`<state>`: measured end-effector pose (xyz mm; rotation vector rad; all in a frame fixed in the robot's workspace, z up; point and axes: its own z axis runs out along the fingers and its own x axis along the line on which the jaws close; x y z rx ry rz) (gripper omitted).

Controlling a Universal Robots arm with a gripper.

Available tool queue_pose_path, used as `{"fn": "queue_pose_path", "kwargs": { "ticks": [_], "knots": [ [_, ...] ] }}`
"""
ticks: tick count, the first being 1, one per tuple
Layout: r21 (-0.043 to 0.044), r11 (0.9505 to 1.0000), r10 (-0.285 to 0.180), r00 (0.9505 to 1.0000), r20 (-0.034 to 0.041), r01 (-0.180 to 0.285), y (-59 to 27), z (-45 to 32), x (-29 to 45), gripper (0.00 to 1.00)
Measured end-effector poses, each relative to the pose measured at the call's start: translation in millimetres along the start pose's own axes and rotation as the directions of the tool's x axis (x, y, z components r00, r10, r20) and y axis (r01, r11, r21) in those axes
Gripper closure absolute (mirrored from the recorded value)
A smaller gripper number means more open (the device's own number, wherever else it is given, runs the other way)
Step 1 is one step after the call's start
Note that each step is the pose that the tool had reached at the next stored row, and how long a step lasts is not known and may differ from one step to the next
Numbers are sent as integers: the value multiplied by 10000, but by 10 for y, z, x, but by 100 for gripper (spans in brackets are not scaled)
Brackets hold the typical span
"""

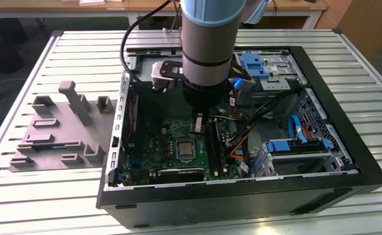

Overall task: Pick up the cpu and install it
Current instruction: 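Install the first cpu locking lever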

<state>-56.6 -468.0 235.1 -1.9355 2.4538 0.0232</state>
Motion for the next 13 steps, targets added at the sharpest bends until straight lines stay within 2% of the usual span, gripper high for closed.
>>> {"fn": "queue_pose_path", "kwargs": {
  "ticks": [6,13],
  "knots": [
    [-5,9998,-218,9998,-1,218,-9,14,36,89],
    [-17,9971,-763,9971,-2,763,-16,65,63,89]
  ]
}}
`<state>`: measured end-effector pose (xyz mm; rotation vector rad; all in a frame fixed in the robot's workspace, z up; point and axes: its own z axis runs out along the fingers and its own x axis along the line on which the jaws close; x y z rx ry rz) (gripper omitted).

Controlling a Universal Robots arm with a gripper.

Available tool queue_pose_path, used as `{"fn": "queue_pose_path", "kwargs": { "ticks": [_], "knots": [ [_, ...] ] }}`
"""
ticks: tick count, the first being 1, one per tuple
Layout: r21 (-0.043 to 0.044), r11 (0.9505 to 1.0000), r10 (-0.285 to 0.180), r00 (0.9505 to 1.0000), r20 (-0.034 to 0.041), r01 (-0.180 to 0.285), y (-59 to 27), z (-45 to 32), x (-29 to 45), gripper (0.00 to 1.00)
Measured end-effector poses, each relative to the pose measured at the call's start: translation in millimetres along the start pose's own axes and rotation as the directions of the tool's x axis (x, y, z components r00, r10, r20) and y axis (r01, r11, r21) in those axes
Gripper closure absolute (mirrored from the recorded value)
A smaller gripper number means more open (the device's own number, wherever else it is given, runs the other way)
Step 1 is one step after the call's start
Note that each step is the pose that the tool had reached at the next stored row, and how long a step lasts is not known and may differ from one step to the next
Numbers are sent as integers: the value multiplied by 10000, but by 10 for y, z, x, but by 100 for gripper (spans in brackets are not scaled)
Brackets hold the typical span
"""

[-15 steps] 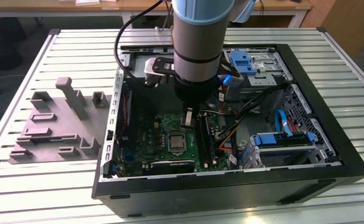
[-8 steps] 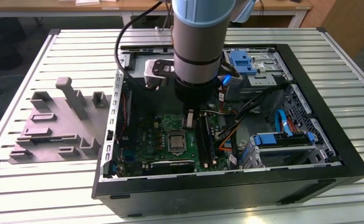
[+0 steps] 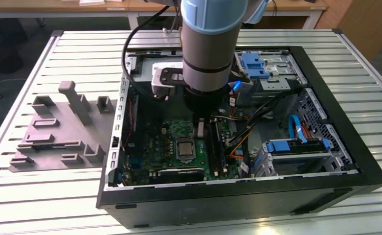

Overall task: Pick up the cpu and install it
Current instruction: 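Install the first cpu locking lever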

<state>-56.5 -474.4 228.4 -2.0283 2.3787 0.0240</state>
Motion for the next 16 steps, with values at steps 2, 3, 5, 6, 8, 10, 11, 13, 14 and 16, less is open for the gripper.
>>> {"fn": "queue_pose_path", "kwargs": {
  "ticks": [2,3,5,6,8,10,11,13,14,16],
  "knots": [
    [-2,10000,-76,10000,2,76,-1,4,18,89],
    [-2,9999,-113,9999,0,113,-2,5,26,89],
    [-4,9998,-187,9998,-1,187,-4,7,40,89],
    [-5,9998,-219,9998,-3,219,-5,7,48,89],
    [-4,9996,-268,9996,-14,268,-7,9,64,89],
    [-4,9995,-311,9995,-24,311,-10,11,81,89],
    [-3,9994,-332,9994,-30,332,-11,12,90,89],
    [-4,9993,-373,9993,-33,373,-14,19,109,89],
    [-5,9992,-396,9992,-33,396,-16,24,121,89],
    [-5,9990,-441,9990,-33,441,-20,34,143,89]
  ]
}}
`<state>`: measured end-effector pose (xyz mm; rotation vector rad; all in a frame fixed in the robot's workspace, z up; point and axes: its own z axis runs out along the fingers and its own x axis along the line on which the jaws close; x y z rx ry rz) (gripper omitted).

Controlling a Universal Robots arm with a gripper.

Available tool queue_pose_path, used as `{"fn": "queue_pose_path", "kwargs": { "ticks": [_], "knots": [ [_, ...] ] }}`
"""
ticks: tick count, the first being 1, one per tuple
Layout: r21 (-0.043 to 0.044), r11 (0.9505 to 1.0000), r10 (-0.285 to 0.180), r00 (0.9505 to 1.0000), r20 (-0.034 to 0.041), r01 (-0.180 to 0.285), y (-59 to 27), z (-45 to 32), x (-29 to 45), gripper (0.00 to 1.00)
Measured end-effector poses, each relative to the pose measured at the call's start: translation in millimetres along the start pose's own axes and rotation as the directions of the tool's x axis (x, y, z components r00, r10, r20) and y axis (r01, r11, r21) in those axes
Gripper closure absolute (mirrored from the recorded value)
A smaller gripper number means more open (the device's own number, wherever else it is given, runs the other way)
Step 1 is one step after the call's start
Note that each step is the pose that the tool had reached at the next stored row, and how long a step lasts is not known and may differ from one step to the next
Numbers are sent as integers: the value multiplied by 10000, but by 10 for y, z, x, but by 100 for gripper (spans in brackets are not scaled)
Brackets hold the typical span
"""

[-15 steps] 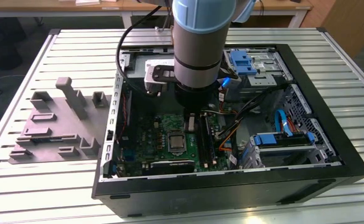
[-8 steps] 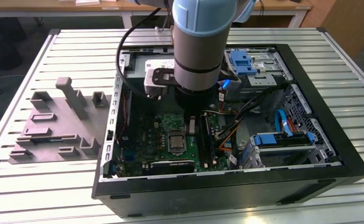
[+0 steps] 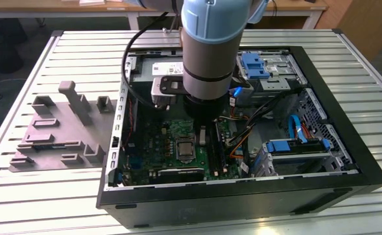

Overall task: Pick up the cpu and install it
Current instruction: 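Install the first cpu locking lever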

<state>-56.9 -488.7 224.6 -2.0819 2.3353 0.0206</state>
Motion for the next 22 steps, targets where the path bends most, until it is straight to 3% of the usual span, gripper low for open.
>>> {"fn": "queue_pose_path", "kwargs": {
  "ticks": [11,22],
  "knots": [
    [-5,9997,-247,9997,0,247,-12,137,103,89],
    [-13,9975,-703,9975,-1,703,-18,210,164,89]
  ]
}}
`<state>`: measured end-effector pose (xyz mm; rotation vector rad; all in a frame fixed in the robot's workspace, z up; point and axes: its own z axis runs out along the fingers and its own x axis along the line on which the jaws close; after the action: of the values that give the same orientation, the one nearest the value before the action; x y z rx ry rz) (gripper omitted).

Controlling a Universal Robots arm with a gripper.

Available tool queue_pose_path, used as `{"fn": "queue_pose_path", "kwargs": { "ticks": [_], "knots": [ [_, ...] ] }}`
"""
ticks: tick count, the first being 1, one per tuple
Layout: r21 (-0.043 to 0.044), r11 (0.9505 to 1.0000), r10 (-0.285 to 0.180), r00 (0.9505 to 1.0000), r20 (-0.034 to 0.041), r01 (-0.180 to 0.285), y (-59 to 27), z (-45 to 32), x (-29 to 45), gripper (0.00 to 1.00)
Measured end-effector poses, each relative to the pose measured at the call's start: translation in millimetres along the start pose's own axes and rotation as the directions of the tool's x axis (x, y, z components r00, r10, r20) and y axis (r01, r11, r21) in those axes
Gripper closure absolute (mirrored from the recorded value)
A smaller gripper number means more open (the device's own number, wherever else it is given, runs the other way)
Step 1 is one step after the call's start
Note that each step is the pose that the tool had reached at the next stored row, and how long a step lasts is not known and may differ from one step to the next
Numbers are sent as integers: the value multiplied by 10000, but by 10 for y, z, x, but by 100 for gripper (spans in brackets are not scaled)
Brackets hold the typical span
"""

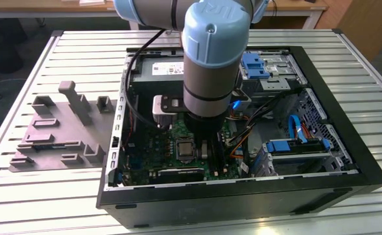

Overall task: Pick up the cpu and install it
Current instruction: 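Install the first cpu locking lever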

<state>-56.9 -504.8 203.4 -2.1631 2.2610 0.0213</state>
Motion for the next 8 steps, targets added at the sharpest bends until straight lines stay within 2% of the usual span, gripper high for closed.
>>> {"fn": "queue_pose_path", "kwargs": {
  "ticks": [8],
  "knots": [
    [-3,9999,-168,9999,1,168,-1,58,10,89]
  ]
}}
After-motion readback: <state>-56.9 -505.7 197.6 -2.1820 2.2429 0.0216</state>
